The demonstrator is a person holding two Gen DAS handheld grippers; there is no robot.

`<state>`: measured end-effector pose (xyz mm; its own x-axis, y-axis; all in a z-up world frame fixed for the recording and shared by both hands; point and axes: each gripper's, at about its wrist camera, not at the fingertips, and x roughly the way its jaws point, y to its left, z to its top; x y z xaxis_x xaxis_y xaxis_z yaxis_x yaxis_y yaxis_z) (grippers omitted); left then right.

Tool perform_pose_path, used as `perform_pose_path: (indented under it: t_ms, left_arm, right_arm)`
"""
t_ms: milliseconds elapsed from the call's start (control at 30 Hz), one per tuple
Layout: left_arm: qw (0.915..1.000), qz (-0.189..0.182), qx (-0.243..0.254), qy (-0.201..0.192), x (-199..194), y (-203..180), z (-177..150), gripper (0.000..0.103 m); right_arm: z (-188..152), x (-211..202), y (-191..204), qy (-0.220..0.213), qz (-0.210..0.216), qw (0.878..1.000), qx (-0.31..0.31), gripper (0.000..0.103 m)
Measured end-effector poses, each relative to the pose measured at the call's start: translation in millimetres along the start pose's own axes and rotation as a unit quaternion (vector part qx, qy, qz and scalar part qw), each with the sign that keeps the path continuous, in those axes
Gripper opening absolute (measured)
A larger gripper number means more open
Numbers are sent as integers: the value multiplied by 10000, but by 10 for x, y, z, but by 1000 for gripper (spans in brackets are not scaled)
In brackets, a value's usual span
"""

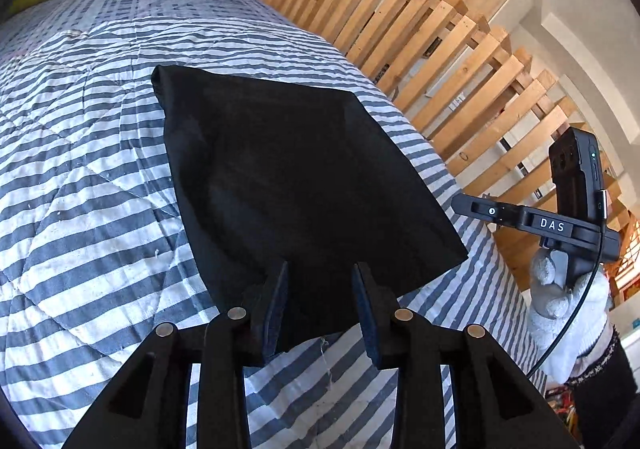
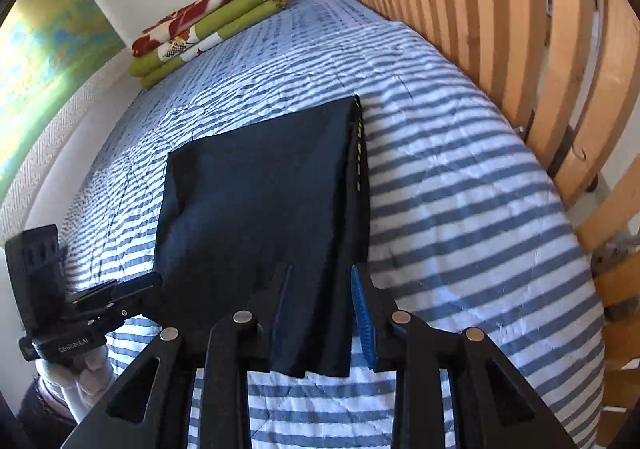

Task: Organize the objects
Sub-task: 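Lower the folded shorts onto the bed with both tools, then open both tools and release the folded shorts square on the bed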

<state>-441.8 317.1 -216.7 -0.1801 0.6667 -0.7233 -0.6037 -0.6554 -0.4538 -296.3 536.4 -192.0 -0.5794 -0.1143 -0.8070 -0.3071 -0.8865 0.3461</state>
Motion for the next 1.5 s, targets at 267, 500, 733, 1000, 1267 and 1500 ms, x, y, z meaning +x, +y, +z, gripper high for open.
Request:
perform_pose_path:
  t_ms: [267,500,733,1000,1267,1500]
  left_arm:
    - [9997,57,74,230,95,-40,-38,35]
    - [9993,45,145,337,70,-70,-82,36]
    - [9973,57,477,549,79,-180,-265,39]
    - [9993,120,124,340,-54,33,-156,39]
    - [9978,366,-141,539,-343,206,-317,39]
    - [9974,662,-244,168,-1376,107,-674,39]
  right_arm:
    - [-68,43,12,283,480,9983,180,27]
    - [-134,263,-23,720,148,9970,252,8]
    - [-125,100,-82,538,-214,9983,-33,1]
    - [-247,7,296,43,-340,9976,-604,19]
    - [-315,320,313,523,-789,9943,-495,19]
    - [-564,-433,515,75,-765,9962,-403,20]
